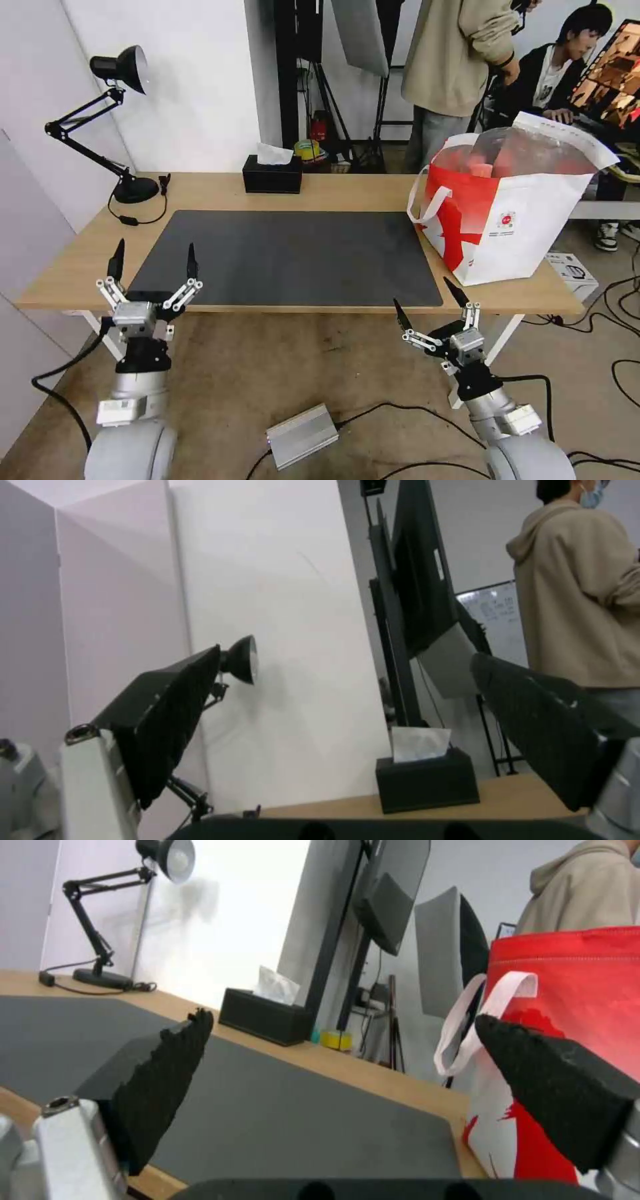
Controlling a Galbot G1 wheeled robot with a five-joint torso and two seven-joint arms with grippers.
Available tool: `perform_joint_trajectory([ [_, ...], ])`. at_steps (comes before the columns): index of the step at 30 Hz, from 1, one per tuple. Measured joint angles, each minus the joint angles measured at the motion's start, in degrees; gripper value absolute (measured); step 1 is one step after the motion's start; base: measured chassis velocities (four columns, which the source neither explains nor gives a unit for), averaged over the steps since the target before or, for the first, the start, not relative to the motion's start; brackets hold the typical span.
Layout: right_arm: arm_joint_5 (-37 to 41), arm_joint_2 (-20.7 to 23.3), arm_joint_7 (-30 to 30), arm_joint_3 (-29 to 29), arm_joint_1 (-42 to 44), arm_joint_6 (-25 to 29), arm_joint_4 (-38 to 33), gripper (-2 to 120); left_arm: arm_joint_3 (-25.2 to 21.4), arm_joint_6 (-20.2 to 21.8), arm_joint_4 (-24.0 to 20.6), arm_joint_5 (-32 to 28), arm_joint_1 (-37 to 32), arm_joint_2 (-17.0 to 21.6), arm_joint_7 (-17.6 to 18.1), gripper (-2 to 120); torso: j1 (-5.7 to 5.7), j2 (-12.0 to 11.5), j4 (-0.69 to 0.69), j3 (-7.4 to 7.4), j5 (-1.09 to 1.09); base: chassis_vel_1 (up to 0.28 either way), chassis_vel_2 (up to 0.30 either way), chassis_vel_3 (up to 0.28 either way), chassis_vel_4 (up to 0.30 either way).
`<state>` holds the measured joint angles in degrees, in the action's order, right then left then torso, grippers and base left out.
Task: Pick up the trash from the table and place it into the takeout bag.
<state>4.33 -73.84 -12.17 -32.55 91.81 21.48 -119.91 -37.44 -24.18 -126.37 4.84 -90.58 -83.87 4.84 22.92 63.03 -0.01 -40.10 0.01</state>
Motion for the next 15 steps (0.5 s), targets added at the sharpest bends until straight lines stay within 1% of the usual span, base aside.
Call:
perform_joint_trajectory([
  [3,0.0,0.0,0.0,0.0,0.0,0.0,0.0,100,-0.2,-0.5,-0.2,0.1,-0.7,-0.9,-0.1,100,0.0,0.0,0.0,0.0,0.0,0.0,0.0,0.0,0.0],
  [6,0.0,0.0,0.0,0.0,0.0,0.0,0.0,100,-0.7,-2.4,-0.2,0.7,-2.8,-3.1,-0.8,100,0.0,0.0,0.0,0.0,0.0,0.0,0.0,0.0,0.0],
  [7,0.0,0.0,0.0,0.0,0.0,0.0,0.0,100,-0.7,-2.4,-0.2,0.7,-2.8,-3.1,-0.8,100,0.0,0.0,0.0,0.0,0.0,0.0,0.0,0.0,0.0],
  [10,0.0,0.0,0.0,0.0,0.0,0.0,0.0,100,-1.7,-4.6,0.5,0.9,-5.1,-4.3,-1.3,100,0.0,0.0,0.0,0.0,-0.01,0.0,0.0,0.0,0.0],
  [15,0.0,0.0,0.0,0.0,0.0,0.0,0.0,100,-2.4,-5.9,1.1,0.9,-6.6,-4.5,-1.5,100,0.0,0.0,0.01,0.0,-0.01,0.0,0.0,0.0,0.0],
])
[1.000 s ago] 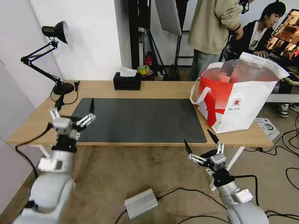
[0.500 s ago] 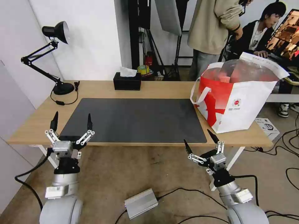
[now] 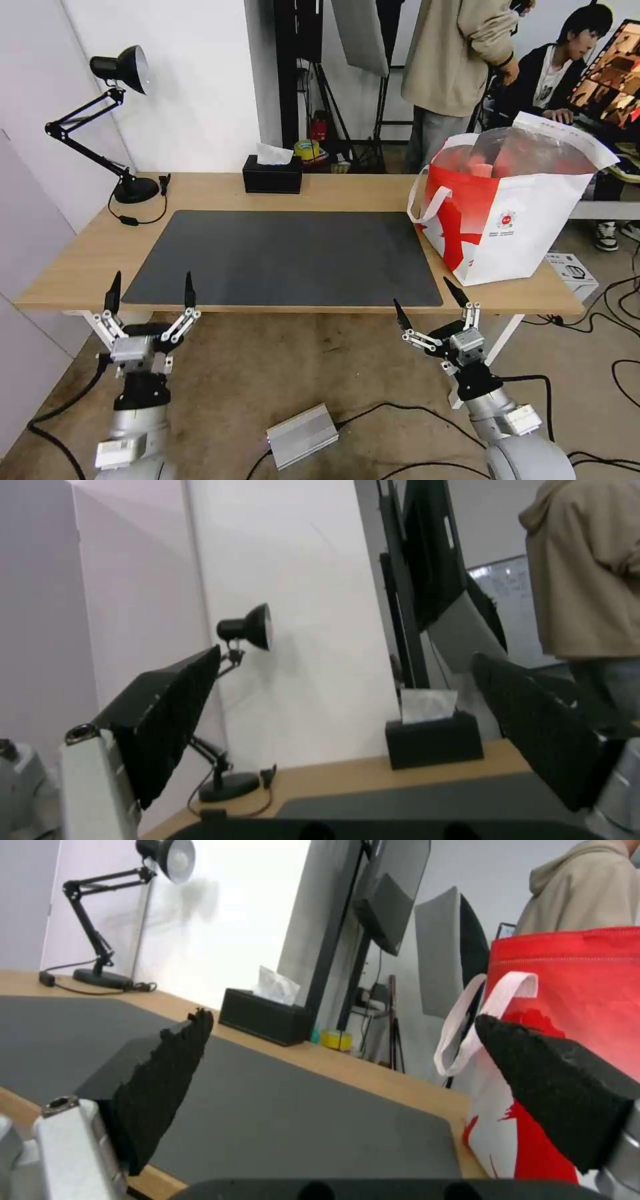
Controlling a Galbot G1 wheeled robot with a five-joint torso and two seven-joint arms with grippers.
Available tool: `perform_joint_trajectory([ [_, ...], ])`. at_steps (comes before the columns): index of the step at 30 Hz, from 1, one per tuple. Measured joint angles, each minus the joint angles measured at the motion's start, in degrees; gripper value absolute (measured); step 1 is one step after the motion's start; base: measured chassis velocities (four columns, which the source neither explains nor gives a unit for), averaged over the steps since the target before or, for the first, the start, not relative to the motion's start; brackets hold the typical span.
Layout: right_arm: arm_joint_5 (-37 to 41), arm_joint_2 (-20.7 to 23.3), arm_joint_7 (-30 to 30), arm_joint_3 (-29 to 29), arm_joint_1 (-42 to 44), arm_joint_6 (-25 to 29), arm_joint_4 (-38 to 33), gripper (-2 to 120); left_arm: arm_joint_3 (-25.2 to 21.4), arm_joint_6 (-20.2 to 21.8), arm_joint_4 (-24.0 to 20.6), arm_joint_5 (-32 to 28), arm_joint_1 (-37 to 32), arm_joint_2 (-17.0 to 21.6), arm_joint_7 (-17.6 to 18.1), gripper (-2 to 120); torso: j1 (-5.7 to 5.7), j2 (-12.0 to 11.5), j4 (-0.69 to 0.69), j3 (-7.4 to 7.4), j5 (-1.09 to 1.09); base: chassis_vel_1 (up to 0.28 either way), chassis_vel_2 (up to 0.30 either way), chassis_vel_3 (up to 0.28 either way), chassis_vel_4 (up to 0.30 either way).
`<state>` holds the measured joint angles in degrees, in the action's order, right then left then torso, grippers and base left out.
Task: Pick up the trash from the table and place it into the takeout bag.
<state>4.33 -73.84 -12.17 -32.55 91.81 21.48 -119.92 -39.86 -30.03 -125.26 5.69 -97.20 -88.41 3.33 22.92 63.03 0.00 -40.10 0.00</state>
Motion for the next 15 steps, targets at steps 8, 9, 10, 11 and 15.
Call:
perform_joint_trajectory([
  [8,0.0,0.0,0.0,0.0,0.0,0.0,0.0,100,-0.7,-3.2,1.8,-0.3,-3.0,-0.1,-0.6,100,0.0,0.0,0.0,0.0,0.0,0.0,0.0,0.0,0.0],
  [9,0.0,0.0,0.0,0.0,0.0,0.0,0.0,100,-0.7,-3.9,2.3,-0.4,-3.4,-0.1,-0.8,100,0.0,0.0,0.0,0.0,0.0,0.0,0.0,0.0,0.0],
  [10,0.0,0.0,0.0,0.0,0.0,0.0,0.0,100,-0.6,-4.3,2.6,-0.4,-3.5,-0.1,-1.1,100,0.0,0.0,0.0,0.0,0.0,0.0,0.0,0.0,0.0],
  [11,0.0,0.0,0.0,0.0,0.0,0.0,0.0,100,-0.6,-4.3,2.6,-0.4,-3.5,-0.1,-1.1,100,0.0,0.0,0.0,0.0,0.0,0.0,0.0,0.0,0.0],
  [15,0.0,0.0,0.0,0.0,0.0,0.0,0.0,100,-0.2,-4.8,3.2,-1.4,-3.2,0.3,-2.3,100,0.0,0.0,0.0,0.0,0.0,0.0,0.0,0.0,0.0],
])
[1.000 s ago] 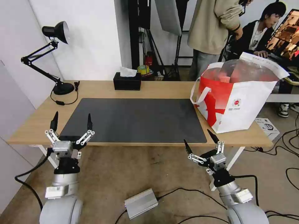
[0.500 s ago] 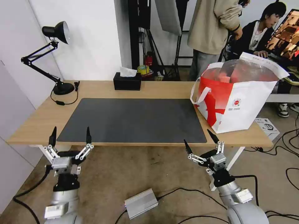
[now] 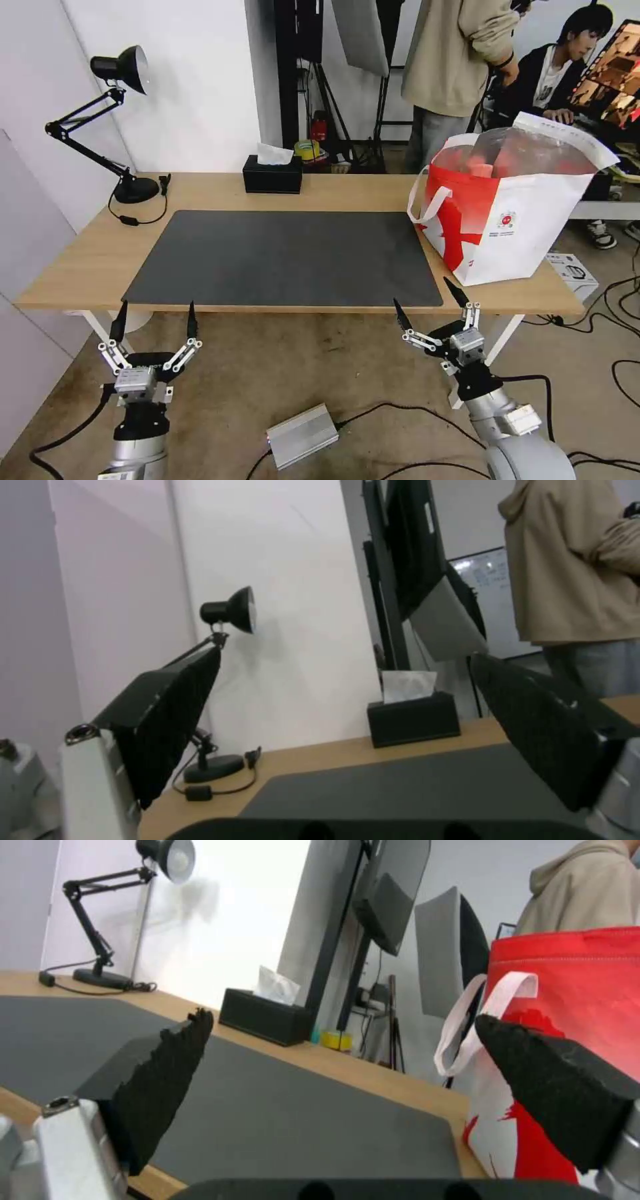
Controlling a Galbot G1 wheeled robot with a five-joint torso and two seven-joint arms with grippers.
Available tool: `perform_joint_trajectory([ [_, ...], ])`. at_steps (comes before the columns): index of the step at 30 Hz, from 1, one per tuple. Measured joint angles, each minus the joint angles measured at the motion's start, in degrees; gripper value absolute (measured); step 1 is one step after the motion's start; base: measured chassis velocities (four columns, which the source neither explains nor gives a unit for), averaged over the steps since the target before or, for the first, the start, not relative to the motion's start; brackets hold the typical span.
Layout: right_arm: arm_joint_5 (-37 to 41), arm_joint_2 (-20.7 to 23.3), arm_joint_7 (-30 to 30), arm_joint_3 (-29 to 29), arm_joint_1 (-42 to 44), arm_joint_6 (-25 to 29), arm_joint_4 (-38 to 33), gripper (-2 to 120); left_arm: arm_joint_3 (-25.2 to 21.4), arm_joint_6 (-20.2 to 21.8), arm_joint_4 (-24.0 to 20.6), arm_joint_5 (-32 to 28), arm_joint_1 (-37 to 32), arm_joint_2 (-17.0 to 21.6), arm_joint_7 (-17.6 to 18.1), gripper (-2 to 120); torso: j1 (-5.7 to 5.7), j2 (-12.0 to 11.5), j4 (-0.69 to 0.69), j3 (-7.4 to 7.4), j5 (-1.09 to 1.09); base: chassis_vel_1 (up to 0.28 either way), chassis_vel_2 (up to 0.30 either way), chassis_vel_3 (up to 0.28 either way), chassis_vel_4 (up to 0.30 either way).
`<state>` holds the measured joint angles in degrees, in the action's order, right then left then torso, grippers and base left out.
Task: Pick up the trash from the table and place it into the takeout bag.
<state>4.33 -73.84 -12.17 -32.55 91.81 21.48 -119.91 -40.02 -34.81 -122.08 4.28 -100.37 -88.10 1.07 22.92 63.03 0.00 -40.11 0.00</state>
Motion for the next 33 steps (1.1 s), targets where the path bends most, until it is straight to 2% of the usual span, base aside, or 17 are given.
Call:
perform_joint_trajectory([
  [14,0.0,0.0,0.0,0.0,0.0,0.0,0.0,100,2.1,-1.3,0.9,-1.4,0.8,0.0,-1.1,100,0.0,0.0,0.0,0.0,0.0,0.0,0.0,0.0,0.0],
  [33,0.0,0.0,0.0,0.0,0.0,0.0,0.0,100,2.7,-1.9,1.5,-0.8,1.0,-0.1,-1.6,100,0.0,0.0,0.0,0.0,0.0,0.0,0.0,0.0,0.0],
])
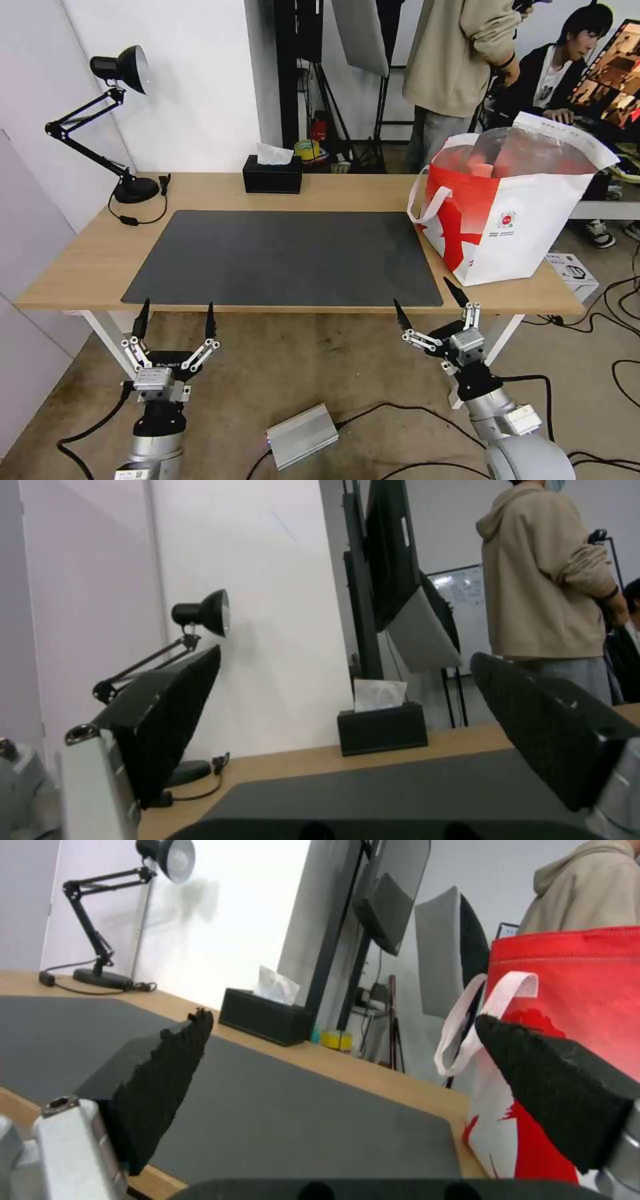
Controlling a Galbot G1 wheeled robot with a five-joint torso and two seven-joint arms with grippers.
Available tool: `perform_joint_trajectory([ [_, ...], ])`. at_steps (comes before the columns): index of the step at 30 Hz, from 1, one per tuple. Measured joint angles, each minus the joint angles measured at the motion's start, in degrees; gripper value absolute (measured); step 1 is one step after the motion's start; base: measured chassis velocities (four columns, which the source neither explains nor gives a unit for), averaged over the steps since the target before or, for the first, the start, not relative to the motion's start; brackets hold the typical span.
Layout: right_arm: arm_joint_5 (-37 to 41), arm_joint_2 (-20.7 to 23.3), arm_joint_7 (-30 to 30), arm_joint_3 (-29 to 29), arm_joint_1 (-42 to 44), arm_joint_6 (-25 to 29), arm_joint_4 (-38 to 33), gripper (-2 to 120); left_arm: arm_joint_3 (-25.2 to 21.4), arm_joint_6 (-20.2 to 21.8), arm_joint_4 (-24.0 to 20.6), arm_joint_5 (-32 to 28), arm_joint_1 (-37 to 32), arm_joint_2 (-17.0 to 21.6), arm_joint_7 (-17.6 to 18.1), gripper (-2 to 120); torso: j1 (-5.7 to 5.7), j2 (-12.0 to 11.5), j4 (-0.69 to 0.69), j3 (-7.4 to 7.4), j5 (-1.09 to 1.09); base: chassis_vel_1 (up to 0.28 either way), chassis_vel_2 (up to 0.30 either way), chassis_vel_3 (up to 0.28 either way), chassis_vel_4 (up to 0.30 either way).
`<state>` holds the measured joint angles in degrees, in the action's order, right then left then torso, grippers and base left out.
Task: Pick up the trash from the table and place it into the takeout bag.
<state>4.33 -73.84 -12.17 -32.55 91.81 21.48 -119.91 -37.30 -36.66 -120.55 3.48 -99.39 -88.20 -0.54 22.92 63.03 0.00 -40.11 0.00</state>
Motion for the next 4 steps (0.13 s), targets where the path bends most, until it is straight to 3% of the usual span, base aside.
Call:
perform_joint_trajectory([
  [4,0.0,0.0,0.0,0.0,0.0,0.0,0.0,100,0.0,0.0,0.0,0.0,0.0,0.0,0.0,100,0.0,0.0,0.0,0.0,0.0,0.0,0.0,0.0,0.0],
])
